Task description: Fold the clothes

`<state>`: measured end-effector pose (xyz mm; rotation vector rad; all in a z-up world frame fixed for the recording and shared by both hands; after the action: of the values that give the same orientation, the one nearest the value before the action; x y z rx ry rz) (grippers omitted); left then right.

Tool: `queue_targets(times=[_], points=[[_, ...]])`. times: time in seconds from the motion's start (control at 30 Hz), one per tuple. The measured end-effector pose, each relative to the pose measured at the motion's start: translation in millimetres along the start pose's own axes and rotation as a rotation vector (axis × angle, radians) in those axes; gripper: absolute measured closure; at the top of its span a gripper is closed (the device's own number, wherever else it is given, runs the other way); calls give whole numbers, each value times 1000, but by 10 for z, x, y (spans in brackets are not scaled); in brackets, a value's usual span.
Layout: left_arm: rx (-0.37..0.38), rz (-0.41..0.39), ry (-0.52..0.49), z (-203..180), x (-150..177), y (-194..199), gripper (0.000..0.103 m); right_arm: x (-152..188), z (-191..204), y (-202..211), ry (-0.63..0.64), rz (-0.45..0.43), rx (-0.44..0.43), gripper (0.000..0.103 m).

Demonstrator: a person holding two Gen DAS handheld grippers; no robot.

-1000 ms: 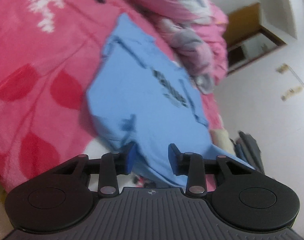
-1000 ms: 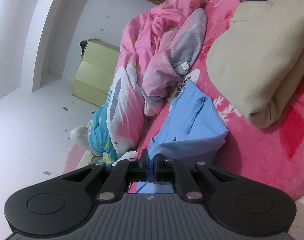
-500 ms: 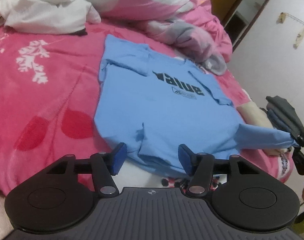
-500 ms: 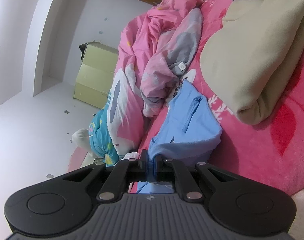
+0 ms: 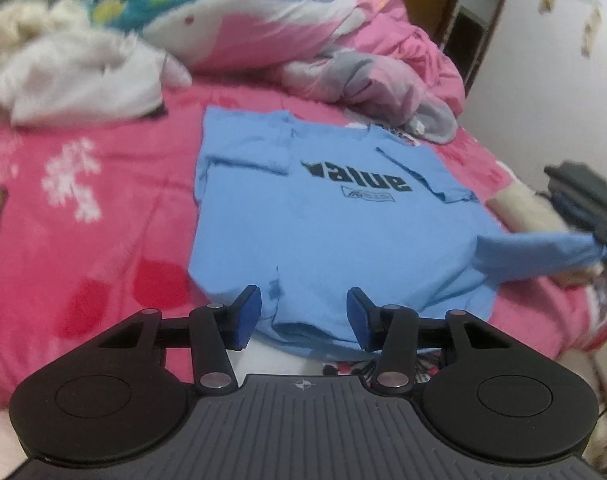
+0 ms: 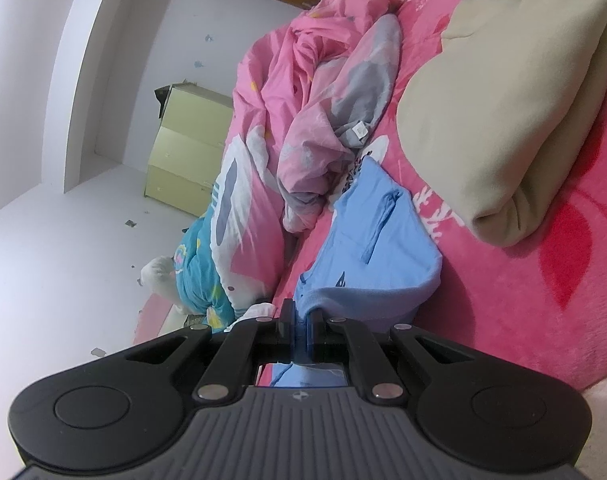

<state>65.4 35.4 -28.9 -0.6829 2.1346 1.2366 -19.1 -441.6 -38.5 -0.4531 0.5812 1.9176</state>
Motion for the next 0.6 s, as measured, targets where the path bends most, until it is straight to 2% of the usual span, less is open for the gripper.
queue_targets(times=[0.07,0.17,0.27,0.47,0.6], points=[[25,20,-21,-38,23,-35,56,-1,12,5,5,0,2,98],[9,42,-21,-35,24,-155,57,3,24,16,10,-2,3,98],[-9,48,0,14,-6,-211,58,5,31,28,7,-7,3,98],[-16,116,46,126,-5,-335,58,14,30,18,6,-4,5,98],[27,108,67,96,-8,-302,62,7,23,16,4,-2,5,98]])
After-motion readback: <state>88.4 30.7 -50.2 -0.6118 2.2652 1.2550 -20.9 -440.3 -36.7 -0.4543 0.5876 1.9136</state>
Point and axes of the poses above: each gripper's, at about its wrist camera, not at the fingertips, and y roughly against the way its jaws point, z to its left, x to its underside, the point moved 4 cm from there along -y, roughly the way its jaws point, and after that the axes turned 13 degrees about y, right-handed, at the moved point
